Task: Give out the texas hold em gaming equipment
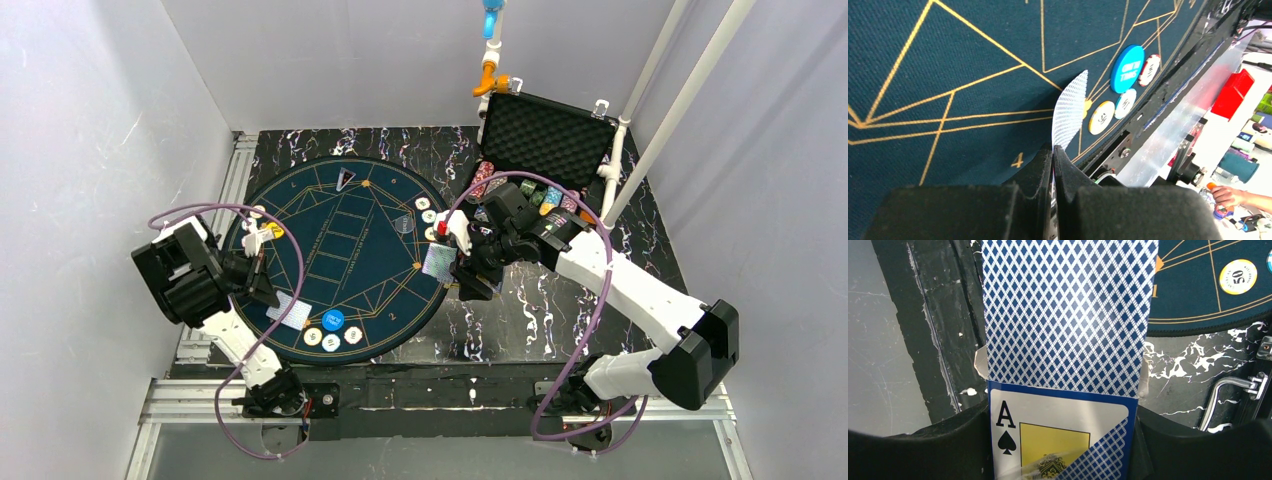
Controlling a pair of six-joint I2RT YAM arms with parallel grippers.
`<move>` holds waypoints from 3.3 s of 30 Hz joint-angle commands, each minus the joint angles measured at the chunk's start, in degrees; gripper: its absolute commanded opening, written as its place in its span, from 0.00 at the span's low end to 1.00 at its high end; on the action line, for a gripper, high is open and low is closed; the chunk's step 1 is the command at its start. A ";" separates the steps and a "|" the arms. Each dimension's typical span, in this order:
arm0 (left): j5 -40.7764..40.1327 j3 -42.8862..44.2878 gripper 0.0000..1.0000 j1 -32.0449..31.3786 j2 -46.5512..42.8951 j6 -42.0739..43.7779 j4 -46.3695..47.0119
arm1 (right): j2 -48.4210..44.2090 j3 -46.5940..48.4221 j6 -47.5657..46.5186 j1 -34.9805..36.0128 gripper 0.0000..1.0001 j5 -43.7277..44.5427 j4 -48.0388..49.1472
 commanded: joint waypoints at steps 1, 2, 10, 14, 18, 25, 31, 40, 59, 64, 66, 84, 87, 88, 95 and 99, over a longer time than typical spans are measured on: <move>-1.68 -1.61 0.00 0.28 0.23 2.36 1.93 | -0.21 3.47 -0.99 0.02 0.01 -0.48 0.08; -1.97 -2.16 0.00 0.34 0.15 2.73 2.14 | -0.19 3.56 -0.99 0.03 0.01 -0.46 -0.03; -3.40 -1.72 0.29 0.37 -2.43 0.84 2.28 | 0.23 3.78 -1.25 0.00 0.01 -0.37 0.22; -2.42 2.47 0.60 0.36 -5.18 0.79 -1.86 | -0.04 3.65 -1.52 0.05 0.01 -0.20 0.62; 1.47 9.43 0.83 0.21 -8.69 -1.67 -5.65 | -0.58 3.31 -1.61 0.05 0.01 0.22 1.44; 14.96 19.82 0.90 -10.73 -12.35 -14.81 -10.88 | -0.98 3.08 -0.29 0.05 0.01 -0.14 3.82; 25.64 14.77 0.93 -32.06 -20.38 -39.63 5.71 | -0.95 3.30 0.68 0.05 0.01 -1.16 5.46; 30.18 6.99 0.92 -52.17 -24.00 -68.97 34.10 | -1.00 3.17 0.76 0.12 0.01 -2.38 5.97; 26.29 5.69 0.81 -60.37 -20.37 -79.94 45.70 | -1.28 3.17 0.67 0.15 0.01 -2.91 7.03; 25.89 5.33 0.73 -61.07 -18.77 -80.22 45.41 | -1.40 3.55 0.76 0.18 0.01 -3.00 7.43; 26.25 5.31 0.64 -60.99 -18.46 -79.57 43.96 | -1.43 3.56 0.76 0.22 0.01 -3.00 7.24; 28.57 4.09 0.27 -56.94 -22.67 -74.18 37.91 | -3.00 2.04 0.23 0.22 0.01 -2.73 6.11; 29.32 4.60 0.26 -56.20 -22.69 -74.09 37.29 | -3.10 1.77 0.23 0.20 0.01 -2.65 6.21; 29.59 4.84 0.25 -55.91 -22.78 -74.01 37.17 | -3.15 1.70 0.23 0.22 0.01 -2.60 6.38; 33.69 5.33 0.02 -54.13 -23.60 -75.07 36.97 | -3.23 0.88 0.32 0.22 0.01 -1.42 6.88; 34.93 5.78 0.00 -49.46 -24.85 -75.38 35.81 | -3.48 0.09 0.24 0.22 0.01 -0.07 6.52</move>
